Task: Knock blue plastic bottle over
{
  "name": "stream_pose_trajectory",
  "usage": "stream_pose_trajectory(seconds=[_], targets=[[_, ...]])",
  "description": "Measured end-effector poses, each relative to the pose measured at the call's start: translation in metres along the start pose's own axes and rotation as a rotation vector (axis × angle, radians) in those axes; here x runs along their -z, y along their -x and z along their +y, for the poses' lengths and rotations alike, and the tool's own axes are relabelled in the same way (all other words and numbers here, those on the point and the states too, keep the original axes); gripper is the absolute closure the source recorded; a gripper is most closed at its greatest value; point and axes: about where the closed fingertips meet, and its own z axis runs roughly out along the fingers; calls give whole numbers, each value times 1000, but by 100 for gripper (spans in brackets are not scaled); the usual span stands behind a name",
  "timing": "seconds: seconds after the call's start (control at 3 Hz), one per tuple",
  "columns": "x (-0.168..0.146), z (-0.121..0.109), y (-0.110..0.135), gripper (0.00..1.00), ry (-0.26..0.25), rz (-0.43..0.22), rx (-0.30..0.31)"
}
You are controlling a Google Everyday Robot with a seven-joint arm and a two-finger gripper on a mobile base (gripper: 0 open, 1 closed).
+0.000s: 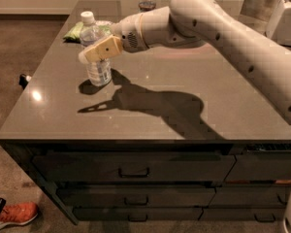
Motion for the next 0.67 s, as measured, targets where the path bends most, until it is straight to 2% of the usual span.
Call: stream_pose_trajectory(seconds=[0.33,0.67], targets=[[-13,2,3,0,19,1,7],[-22,6,4,15,34,1,8]])
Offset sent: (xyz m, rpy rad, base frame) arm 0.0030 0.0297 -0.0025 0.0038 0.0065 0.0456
